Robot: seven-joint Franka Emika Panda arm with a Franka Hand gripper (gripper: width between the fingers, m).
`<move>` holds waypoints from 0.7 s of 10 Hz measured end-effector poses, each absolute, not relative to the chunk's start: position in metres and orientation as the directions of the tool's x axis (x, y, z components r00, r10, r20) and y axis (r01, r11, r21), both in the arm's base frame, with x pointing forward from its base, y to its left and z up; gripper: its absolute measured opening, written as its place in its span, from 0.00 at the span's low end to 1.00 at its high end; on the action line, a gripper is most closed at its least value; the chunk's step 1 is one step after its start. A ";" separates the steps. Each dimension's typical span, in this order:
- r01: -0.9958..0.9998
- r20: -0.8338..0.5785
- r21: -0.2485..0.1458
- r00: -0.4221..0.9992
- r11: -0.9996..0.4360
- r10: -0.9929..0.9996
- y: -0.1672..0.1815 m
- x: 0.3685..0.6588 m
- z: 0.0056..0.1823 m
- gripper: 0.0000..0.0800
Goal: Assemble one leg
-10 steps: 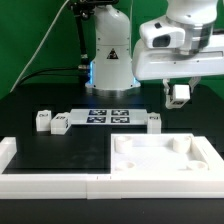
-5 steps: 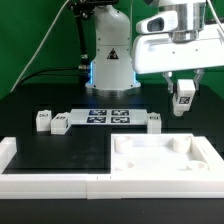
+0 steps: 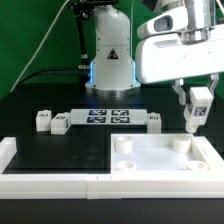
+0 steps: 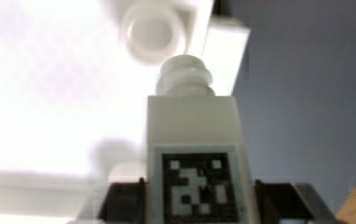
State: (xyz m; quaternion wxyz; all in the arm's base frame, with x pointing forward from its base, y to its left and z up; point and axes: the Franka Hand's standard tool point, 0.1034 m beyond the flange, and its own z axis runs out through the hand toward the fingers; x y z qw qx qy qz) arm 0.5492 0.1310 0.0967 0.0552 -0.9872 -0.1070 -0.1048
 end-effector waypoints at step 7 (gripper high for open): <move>0.238 0.387 -0.050 0.900 -0.970 0.200 0.121 0.550 0.100 0.36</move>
Offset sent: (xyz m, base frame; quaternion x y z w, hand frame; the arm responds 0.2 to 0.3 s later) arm 0.0000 0.0000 0.0000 0.0000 0.0000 0.0000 1.0000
